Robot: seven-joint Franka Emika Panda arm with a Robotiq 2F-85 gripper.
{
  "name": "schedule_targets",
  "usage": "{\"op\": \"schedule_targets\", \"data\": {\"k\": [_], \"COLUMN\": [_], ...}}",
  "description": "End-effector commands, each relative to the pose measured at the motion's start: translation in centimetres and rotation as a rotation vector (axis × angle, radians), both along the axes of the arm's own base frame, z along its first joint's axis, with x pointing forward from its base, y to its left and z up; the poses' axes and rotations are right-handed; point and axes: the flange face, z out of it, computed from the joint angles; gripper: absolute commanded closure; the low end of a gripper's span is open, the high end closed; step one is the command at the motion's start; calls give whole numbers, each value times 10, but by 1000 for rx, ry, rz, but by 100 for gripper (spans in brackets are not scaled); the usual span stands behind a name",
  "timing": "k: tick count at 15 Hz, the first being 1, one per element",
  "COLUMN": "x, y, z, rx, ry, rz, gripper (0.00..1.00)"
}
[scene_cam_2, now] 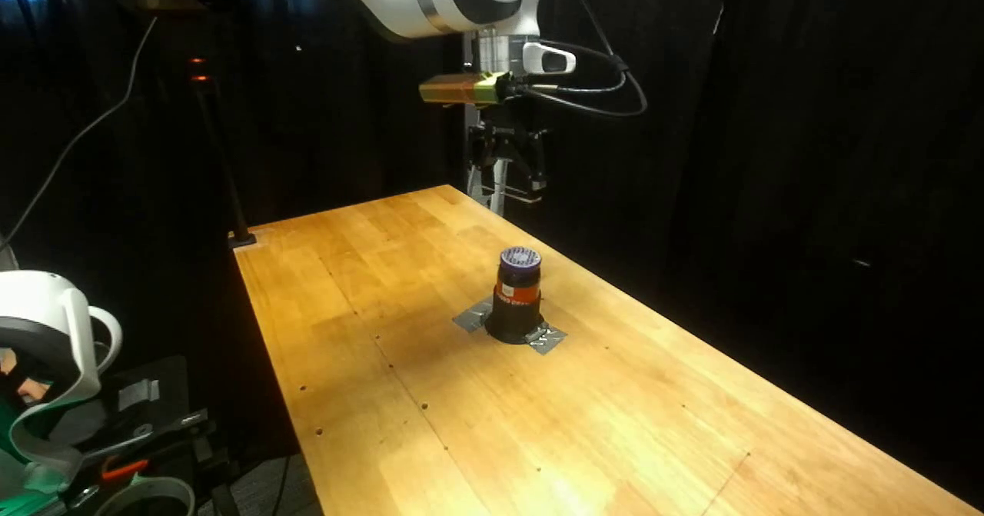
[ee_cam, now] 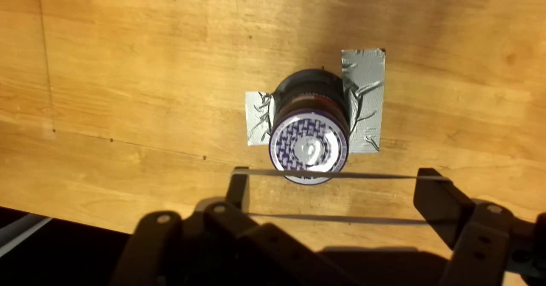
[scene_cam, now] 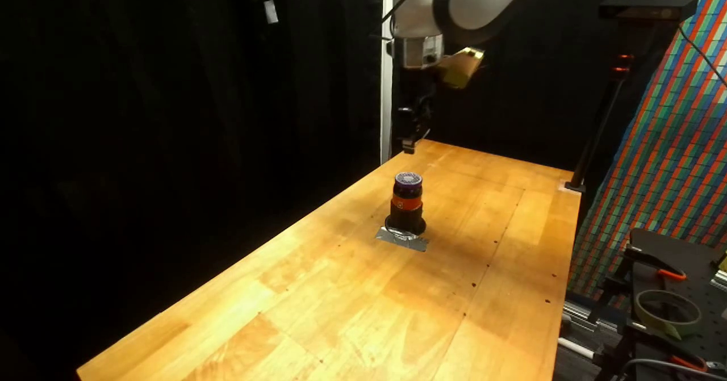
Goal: Put the rubber band on the jar.
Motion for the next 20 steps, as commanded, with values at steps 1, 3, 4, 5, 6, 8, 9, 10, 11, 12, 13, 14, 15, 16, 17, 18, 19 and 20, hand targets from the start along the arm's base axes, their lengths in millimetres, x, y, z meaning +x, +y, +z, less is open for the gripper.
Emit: {"op": "schedule_targets", "data": {"k": [1,3,4,5,6,8,9,10,11,12,13,14,15,16,17,18,19,20], "x": [49,62,68,72,76,82,84,85,87,88,89,89,89,89,87,86,84,82], "y": [15,14,10,7,1,-10,-14,-19,-22,-25,-27,-28,-30,-31,-31,-31,-32,-33], "z": [-19,-32,-38,-45,-50,-61,-65,-70,-74,-79,-83,-88,-91,-96,-100,-102,-105,-106], "rx": [-1,-8,-15,-22,-33,-44,-43,-45,-40,-37,-31,-23,-11,3,15,25,28,32], "ry": [-25,-18,-13,-3,5,23,37,47,55,61,66,71,75,81,96,101,112,123], "rz": [-35,-39,-43,-50,-54,-73,-77,-85,-86,-93,-96,-101,-106,-109,-108,-112,-114,-119], "gripper": [0,0,0,0,0,0,0,0,0,0,0,0,0,0,0,0,0,0]}}
